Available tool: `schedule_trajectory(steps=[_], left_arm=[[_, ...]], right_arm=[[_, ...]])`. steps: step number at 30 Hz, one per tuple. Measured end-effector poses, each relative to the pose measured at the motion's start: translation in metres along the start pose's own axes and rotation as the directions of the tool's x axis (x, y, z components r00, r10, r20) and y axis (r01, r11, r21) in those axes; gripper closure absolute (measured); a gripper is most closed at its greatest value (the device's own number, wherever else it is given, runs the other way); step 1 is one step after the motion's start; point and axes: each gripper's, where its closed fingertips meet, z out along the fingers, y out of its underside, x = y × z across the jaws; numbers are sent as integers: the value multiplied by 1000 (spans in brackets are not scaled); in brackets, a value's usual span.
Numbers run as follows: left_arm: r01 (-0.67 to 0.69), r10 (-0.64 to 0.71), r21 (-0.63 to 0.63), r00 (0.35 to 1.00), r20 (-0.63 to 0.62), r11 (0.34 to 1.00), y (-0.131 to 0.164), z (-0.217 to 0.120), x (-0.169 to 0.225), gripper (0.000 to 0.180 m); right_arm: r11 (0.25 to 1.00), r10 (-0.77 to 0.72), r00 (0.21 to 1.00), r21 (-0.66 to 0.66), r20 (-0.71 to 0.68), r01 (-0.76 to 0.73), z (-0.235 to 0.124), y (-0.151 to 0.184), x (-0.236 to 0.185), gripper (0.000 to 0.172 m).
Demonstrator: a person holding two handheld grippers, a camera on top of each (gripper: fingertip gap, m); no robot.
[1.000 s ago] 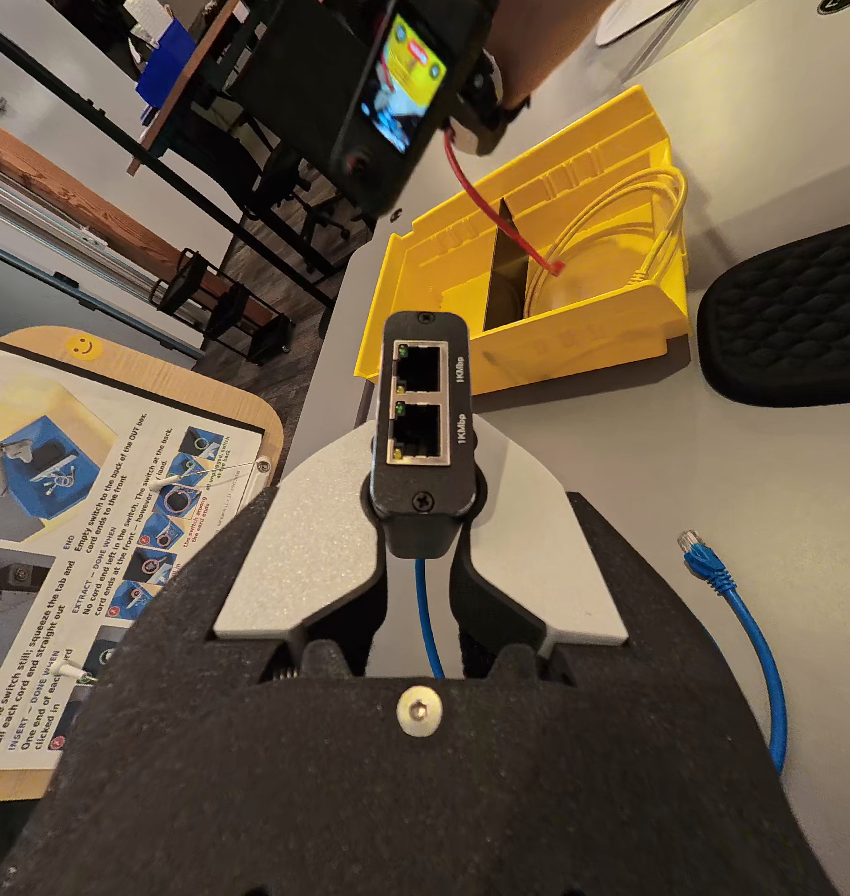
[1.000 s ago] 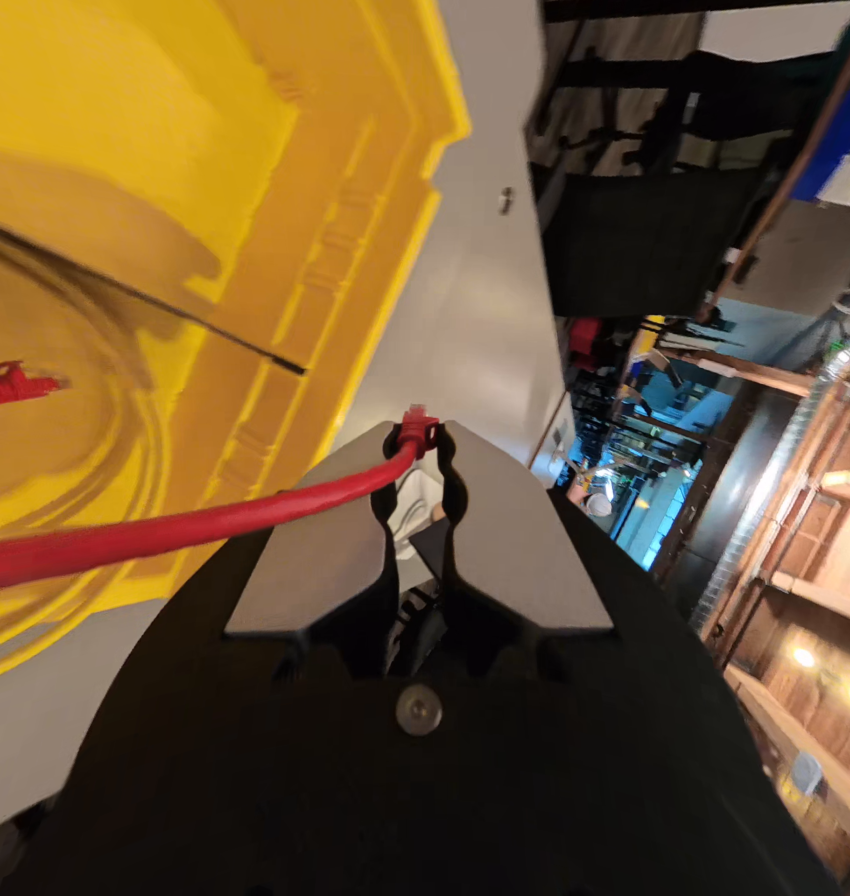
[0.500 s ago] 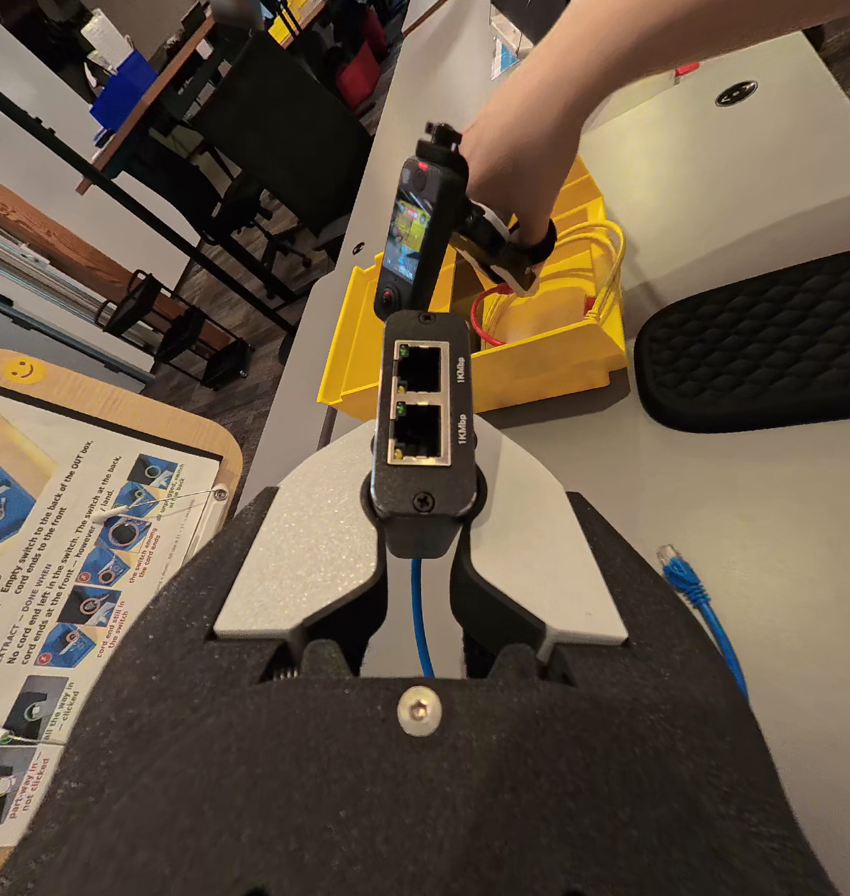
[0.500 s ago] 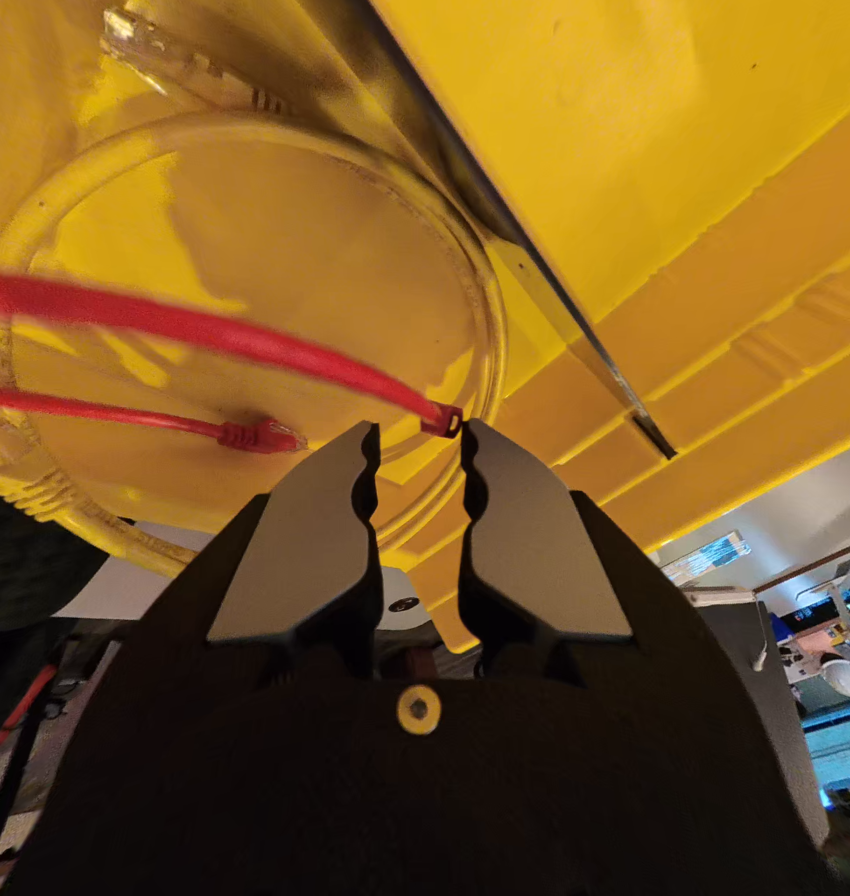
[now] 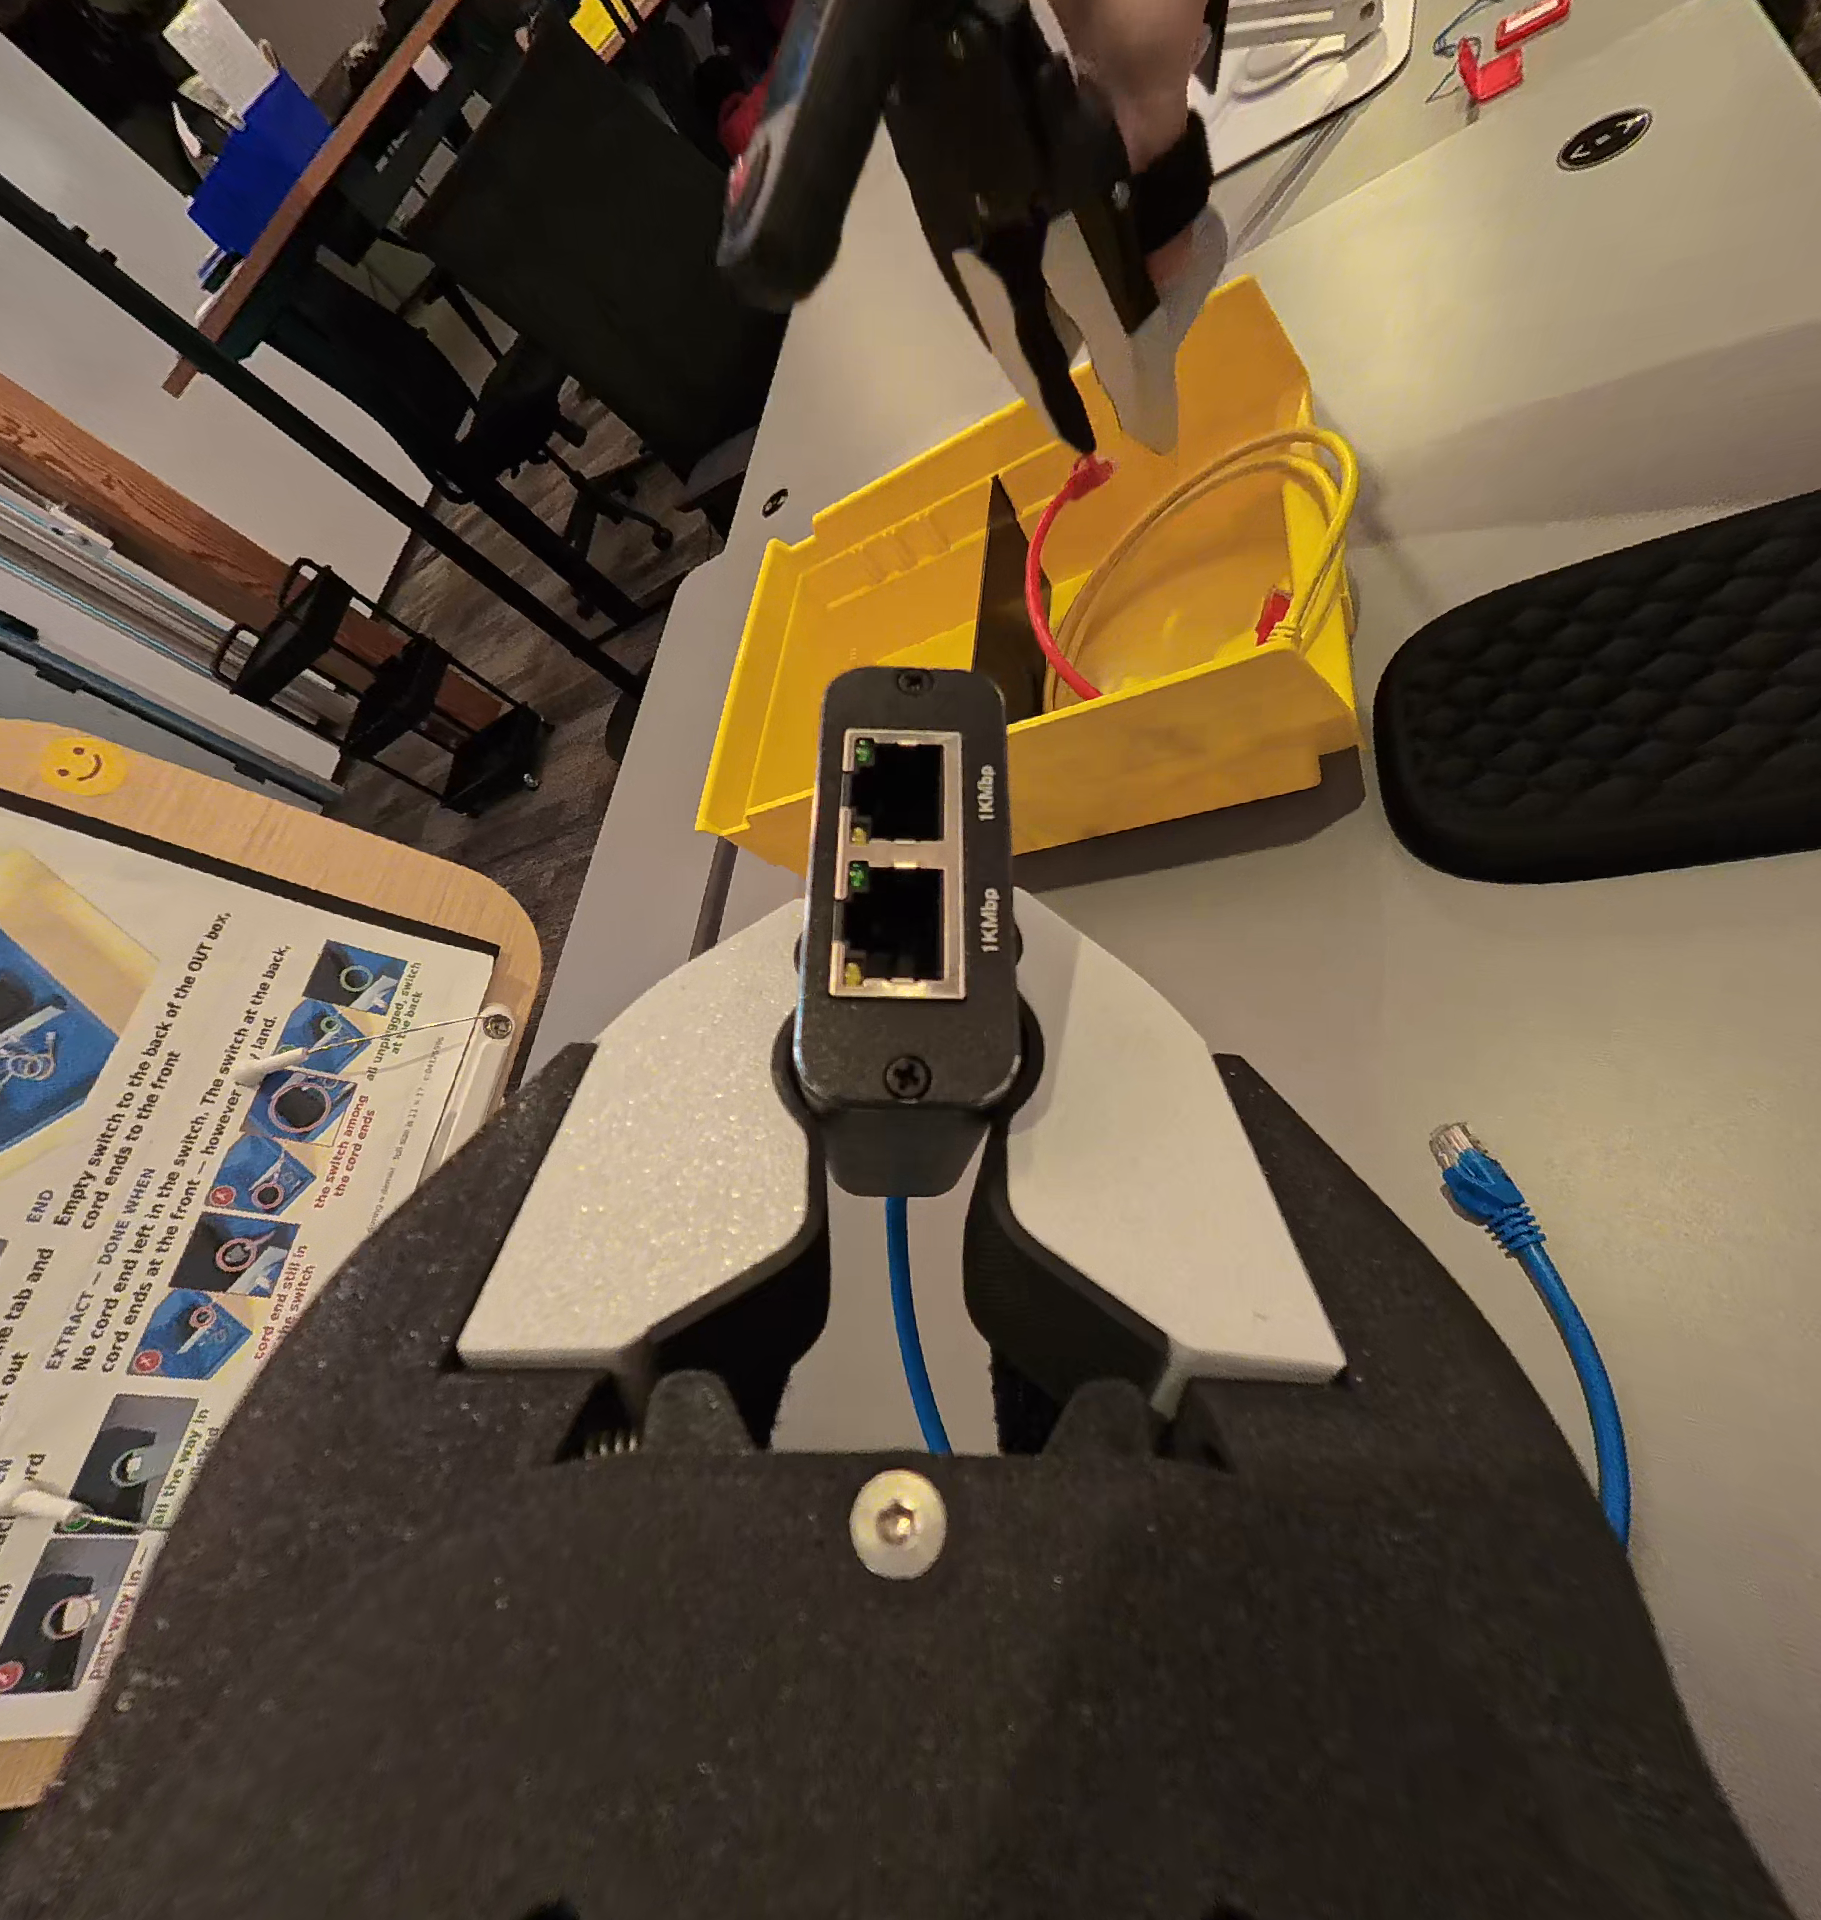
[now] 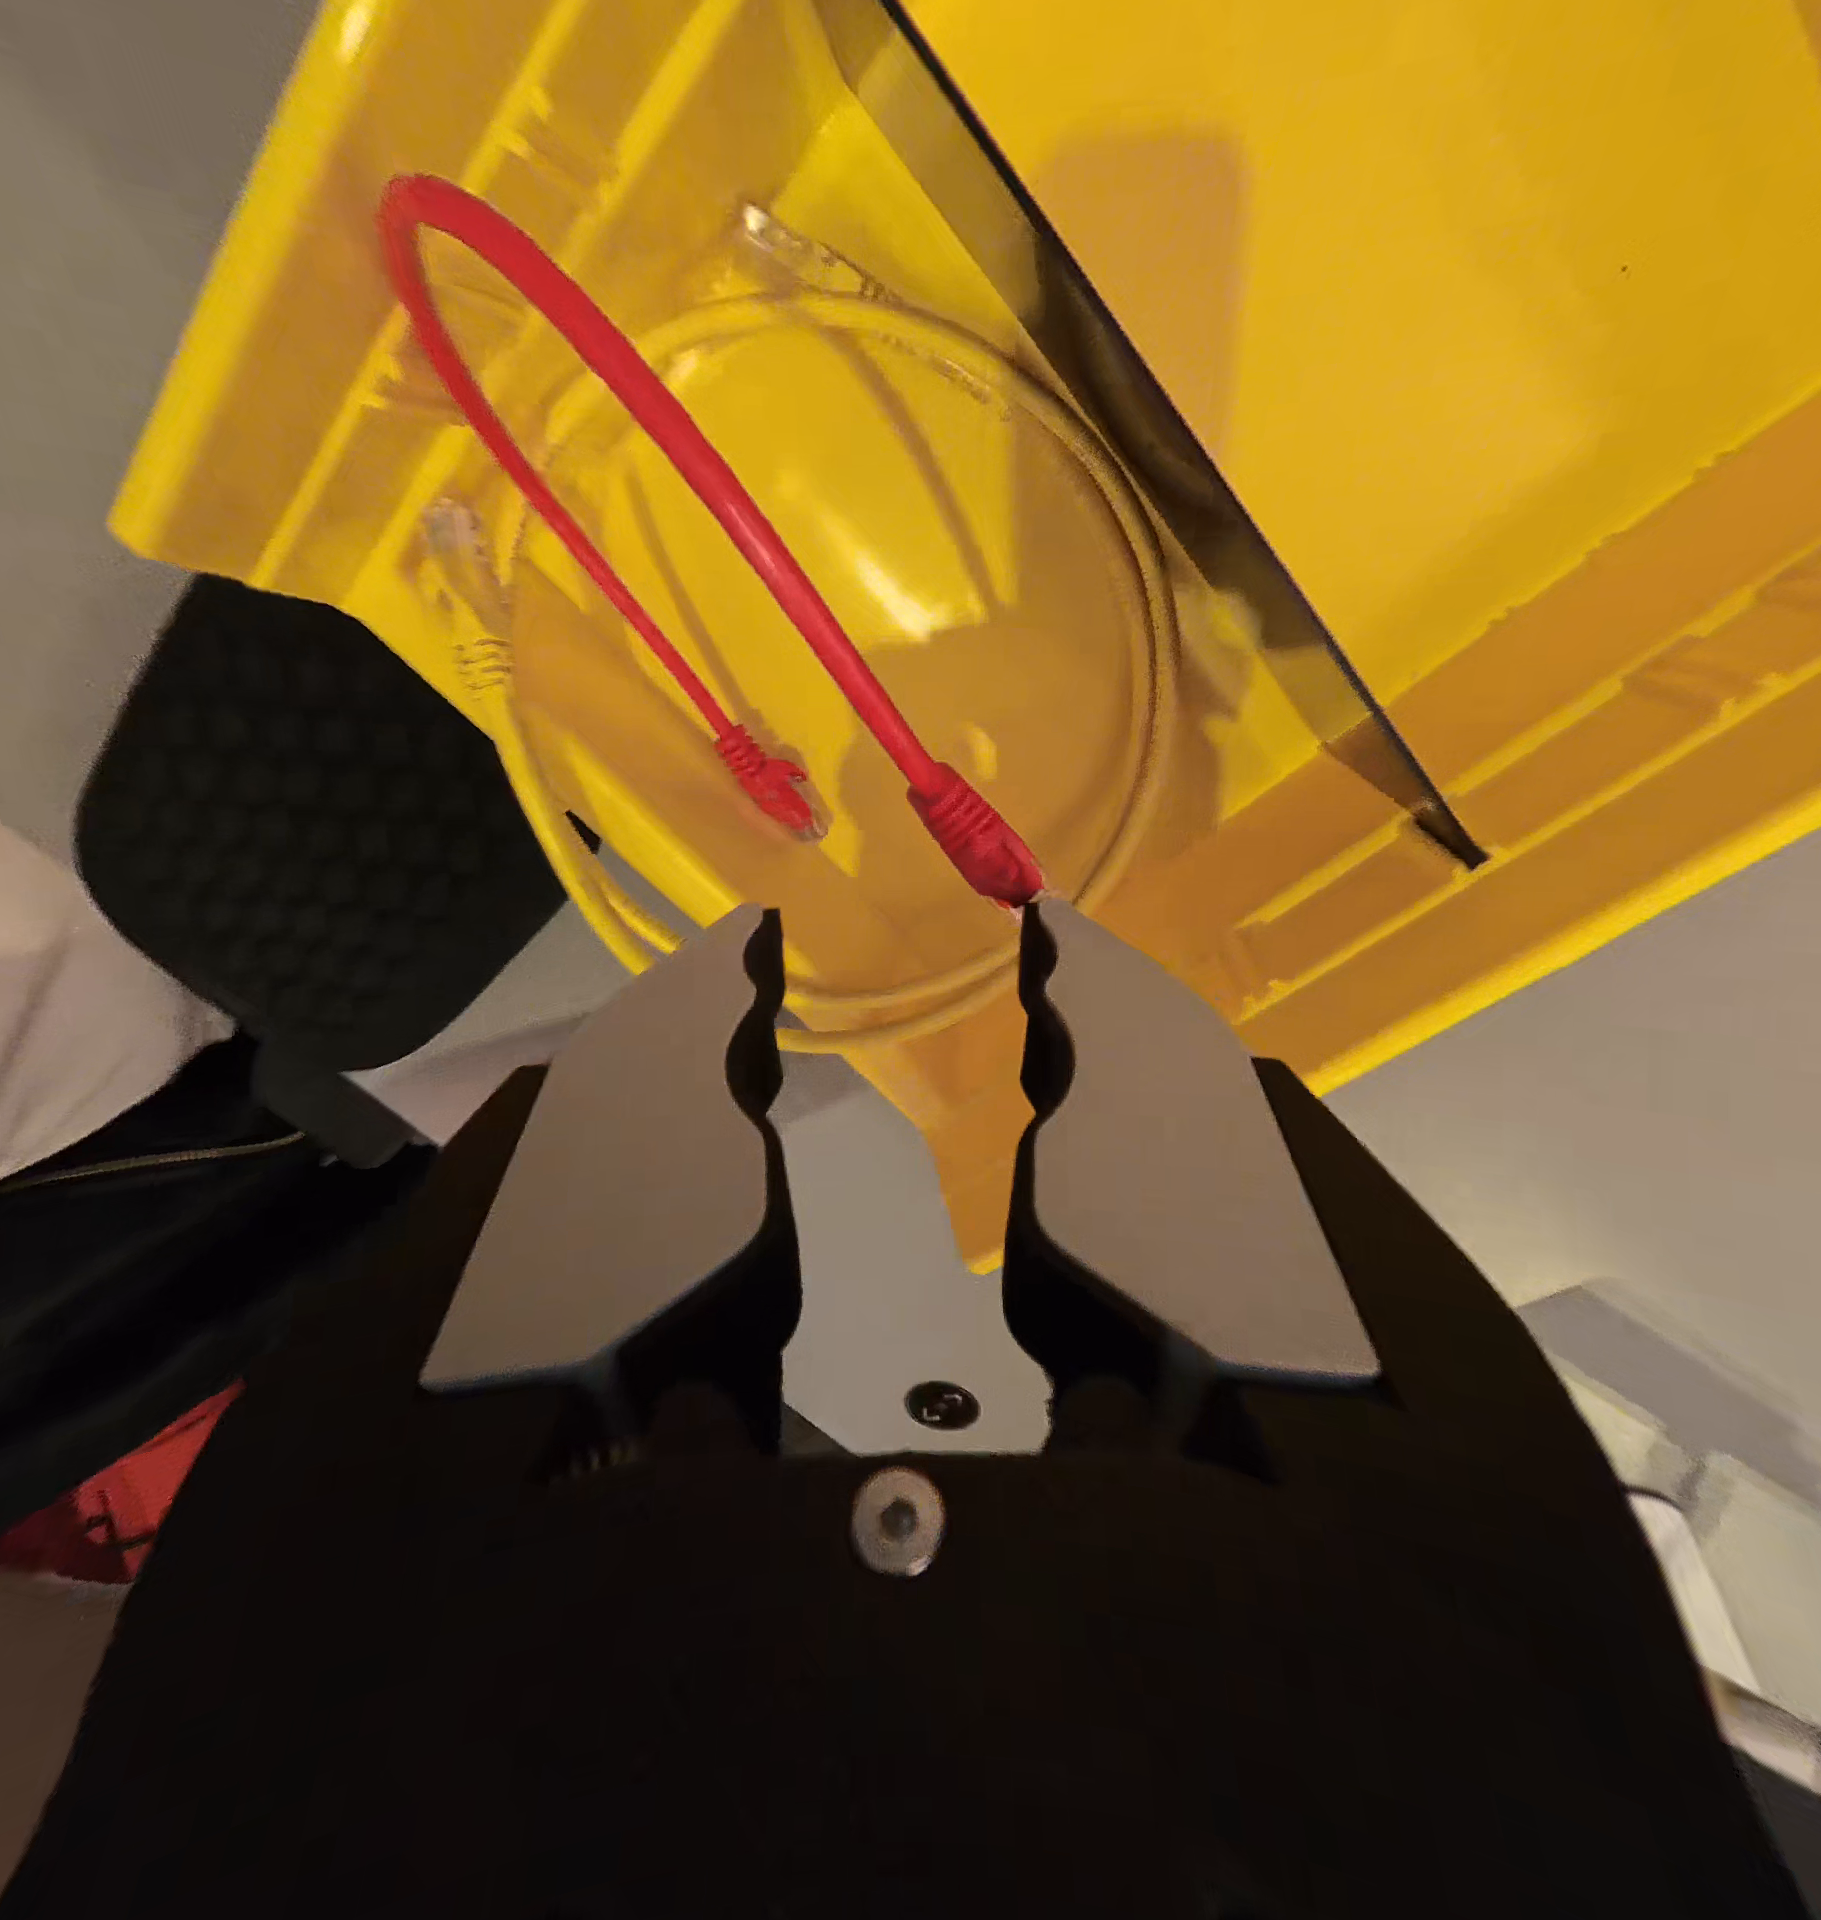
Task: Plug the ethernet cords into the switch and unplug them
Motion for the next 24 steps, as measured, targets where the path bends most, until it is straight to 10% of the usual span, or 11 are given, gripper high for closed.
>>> schedule_trajectory(steps=[7, 14, 24], left_arm=[[-3, 3, -16, 1000, 3, 1000, 3, 1, -1, 154], [-1, 0, -28, 1000, -6, 1000, 6, 4, 0, 154], [115, -107, 139, 992, -65, 984, -9, -21, -9, 154]], right_arm=[[962, 59, 987, 256, 150, -96, -24, -5, 2, 132], [876, -49, 999, 479, -15, 50, -39, -42, 1, 140], [252, -399, 841, 839, -365, 483, -81, -179, -174, 132]])
